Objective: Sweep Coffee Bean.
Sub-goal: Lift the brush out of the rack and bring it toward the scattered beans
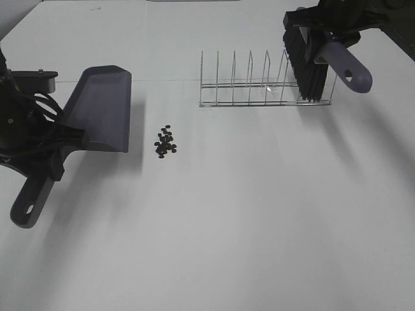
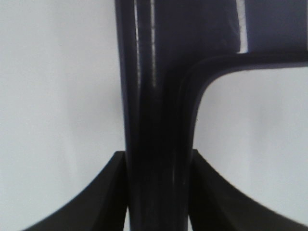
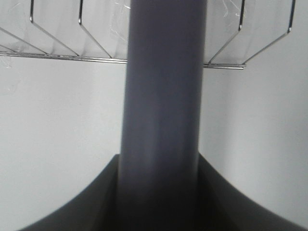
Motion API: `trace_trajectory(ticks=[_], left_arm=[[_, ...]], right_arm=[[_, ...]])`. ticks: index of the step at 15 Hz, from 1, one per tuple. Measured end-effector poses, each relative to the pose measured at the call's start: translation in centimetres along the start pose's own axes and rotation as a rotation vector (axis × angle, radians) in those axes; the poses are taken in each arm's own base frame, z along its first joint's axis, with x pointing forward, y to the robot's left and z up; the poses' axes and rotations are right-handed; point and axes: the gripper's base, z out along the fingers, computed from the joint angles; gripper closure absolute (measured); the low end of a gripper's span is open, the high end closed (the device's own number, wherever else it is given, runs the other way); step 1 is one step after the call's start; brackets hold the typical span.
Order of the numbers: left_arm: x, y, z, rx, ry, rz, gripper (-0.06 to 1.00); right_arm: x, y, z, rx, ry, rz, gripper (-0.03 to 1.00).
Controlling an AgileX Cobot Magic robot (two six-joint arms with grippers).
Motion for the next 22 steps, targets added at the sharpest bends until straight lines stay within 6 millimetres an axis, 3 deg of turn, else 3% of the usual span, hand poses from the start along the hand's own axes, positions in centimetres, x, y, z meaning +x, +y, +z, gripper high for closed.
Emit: trace_trajectory(ticks=[2,4,9,11,15,22], left_arm=[[0.0,0.0,0.0,0.001,-0.003,0.000,0.60],[-0.1,0.0,0.0,0.000,-0.006,0.005,0.60],[0.9,0.5,0.5,-0.039,0.055,0.033,0.60],[2.0,0.8,1.4,-0.054,0.087,0.021,0.60],[2.0,-0.1,1.9,-0.048,0.076,0.046,0.60],[2.3,-0.3,6.1,-0.069,0.170,0.042,0.60]], right_arm=[[0.0,0.2,-1.7,0.005,-0.028,-0.009,0.65],[0.1,2.0,-3.1,0.015,-0.056,-0.049,0.65],[3.3,10.2,-7.0,0.050,-0.103,-0.177,0.65],[5.9,13.4,-6.4,0.064,-0.056,-0.223,0.65],[10.3,16.8,-3.1,0.122,0.070,-0.316,0.65],[12.3,16.5,1.0,0.188,0.185,-0.278,0.65]])
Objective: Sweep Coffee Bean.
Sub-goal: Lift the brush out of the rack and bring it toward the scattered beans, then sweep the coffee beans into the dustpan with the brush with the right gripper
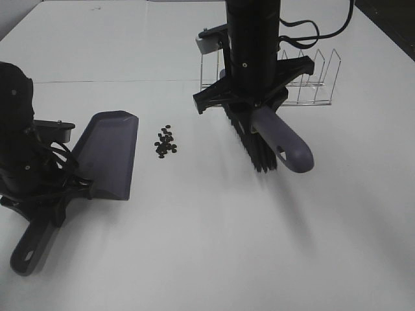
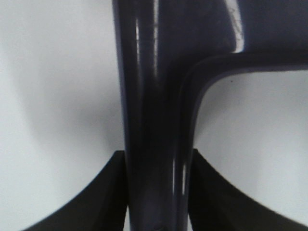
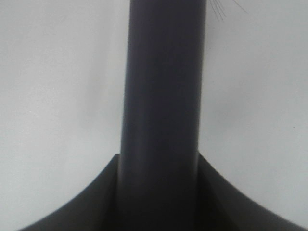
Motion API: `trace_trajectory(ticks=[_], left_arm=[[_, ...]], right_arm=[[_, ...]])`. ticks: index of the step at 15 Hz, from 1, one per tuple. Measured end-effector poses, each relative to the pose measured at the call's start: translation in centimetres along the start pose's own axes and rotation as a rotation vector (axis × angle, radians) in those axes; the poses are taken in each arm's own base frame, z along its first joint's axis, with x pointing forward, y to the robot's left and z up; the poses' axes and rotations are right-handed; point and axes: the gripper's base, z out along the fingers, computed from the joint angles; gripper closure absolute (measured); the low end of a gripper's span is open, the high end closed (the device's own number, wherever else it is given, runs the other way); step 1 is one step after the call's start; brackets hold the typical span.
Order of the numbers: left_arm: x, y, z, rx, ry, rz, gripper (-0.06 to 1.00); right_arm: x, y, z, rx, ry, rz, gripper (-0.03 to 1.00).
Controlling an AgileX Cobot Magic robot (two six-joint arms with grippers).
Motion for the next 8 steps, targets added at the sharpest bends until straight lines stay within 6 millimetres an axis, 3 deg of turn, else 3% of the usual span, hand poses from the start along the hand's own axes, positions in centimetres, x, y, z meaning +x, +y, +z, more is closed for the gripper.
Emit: trace_trajectory(ticks=[5,8], left_arm=[[-0.1,-0.4,0.8,0.005,0.019,-0.002,0.60],[-0.1,-0.4,0.8,0.006,0.019,-0.003,0.60]], right_arm=[[-0.2,1.0,4.4,0.033,0.086,-0.023,0.65],[-1.3,2.5,5.1,0.038,0.055,-0.047,0.65]])
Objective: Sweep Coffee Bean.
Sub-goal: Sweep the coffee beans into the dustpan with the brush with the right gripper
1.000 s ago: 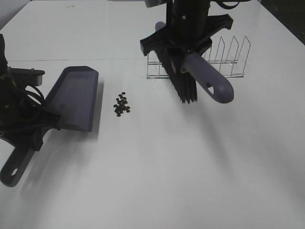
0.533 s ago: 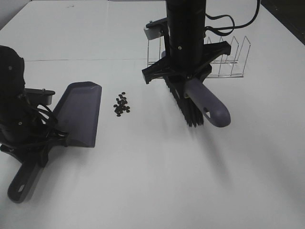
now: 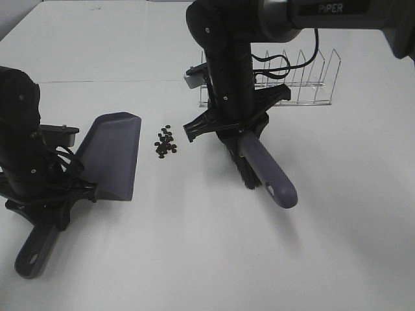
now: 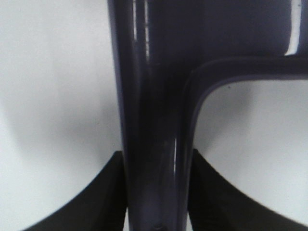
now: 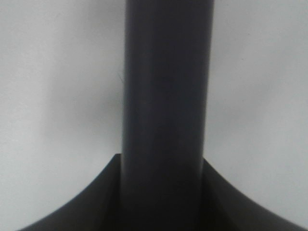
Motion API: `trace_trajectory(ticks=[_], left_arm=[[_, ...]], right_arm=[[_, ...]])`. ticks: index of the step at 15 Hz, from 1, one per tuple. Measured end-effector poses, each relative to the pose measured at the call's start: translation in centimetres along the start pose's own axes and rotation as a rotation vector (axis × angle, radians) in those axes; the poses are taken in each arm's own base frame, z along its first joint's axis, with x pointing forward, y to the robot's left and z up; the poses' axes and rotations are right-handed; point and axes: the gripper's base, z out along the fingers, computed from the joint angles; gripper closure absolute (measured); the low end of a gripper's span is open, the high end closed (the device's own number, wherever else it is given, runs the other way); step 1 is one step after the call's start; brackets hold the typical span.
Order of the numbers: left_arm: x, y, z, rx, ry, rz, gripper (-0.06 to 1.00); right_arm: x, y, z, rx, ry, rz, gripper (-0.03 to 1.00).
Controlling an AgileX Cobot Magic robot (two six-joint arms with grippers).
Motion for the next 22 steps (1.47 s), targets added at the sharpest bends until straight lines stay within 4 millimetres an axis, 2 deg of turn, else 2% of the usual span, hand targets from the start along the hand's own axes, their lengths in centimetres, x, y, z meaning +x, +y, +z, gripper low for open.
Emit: trace_trajectory(ticks=[6,9,12,16,20,22], left_arm=[[0.0,0.0,0.0,0.005,-0.001,-0.005,0.60],[0.0,0.0,0.0,0.005,-0.001,-0.005,0.60],[0.0,-0.1,0.0,0.006,-0.003,-0.004,0.60],[0.0,-0.1,0.0,0.006,-0.003,-0.004,0.60],[0.0,-0.1,0.0,0.006,-0.003,-0.004,0.60],[0.0,-0.1,0.0,0.005,-0.002,-0.004,0.60]], right_arm=[[-0.8,6.7,0.3,-0.060,-0.048,-0.113,0.65],[-0.8,9.4,0.7,-0.105,-0.048,-0.156,0.65],[-0.3,11.7,-0.1,-0.181,-0.057,-0.209,0.65],[-0.7,12.9,-1.7,-0.305,-0.070,-0.195,0.65],[-2.0,13.1,-5.7,-0.407,-0.180,-0.170,0.66],[-2.4,12.9,-6.7,-0.402,-0.222,-0.170,0.66]])
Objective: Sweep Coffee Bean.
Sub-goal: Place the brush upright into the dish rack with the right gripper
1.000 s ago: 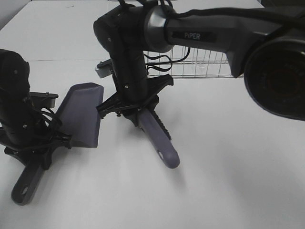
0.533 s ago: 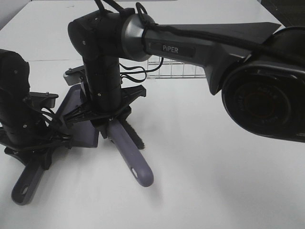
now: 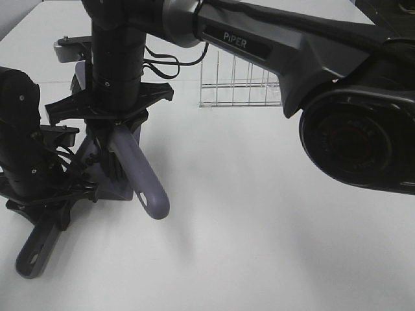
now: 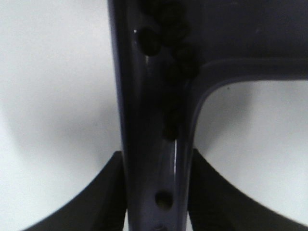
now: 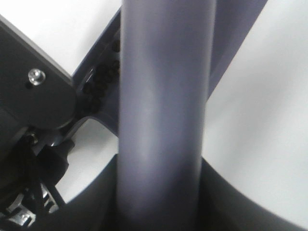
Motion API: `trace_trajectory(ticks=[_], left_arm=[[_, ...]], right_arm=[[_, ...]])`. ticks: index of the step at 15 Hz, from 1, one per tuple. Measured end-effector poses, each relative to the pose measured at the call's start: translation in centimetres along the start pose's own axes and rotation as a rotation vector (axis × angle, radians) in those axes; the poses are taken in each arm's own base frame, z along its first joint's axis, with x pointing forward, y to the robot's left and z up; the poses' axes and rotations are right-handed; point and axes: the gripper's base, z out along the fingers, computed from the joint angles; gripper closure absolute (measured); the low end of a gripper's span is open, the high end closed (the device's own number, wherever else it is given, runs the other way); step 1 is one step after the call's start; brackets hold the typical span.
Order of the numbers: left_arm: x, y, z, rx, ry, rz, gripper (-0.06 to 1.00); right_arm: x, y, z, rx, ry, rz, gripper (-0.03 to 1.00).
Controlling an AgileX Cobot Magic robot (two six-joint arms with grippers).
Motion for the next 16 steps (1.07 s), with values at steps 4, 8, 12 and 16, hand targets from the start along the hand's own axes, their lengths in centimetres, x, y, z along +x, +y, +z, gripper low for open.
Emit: trace_trajectory(ticks=[4,8,12,16], left_arm=[[0.0,0.0,0.0,0.000,0.000,0.003,0.60],[0.0,0.0,0.0,0.000,0.001,0.003,0.60],[0.0,0.0,0.0,0.000,0.001,0.004,0.60],[0.0,0.0,0.0,0.000,0.001,0.004,0.60]], right_arm=[[-0.7,-1.0,-2.4,0.126,-0.078,-0.049,0.66],[-1.4,-2.1,-8.3,0.227,-0.213,-0.105,0.66],[-2.0,-6.8,-14.1,0.254,-0.303,-0.027,0.66],[0.0,-13.6,-17.0,0.313,-0.261,0.103,0.66]])
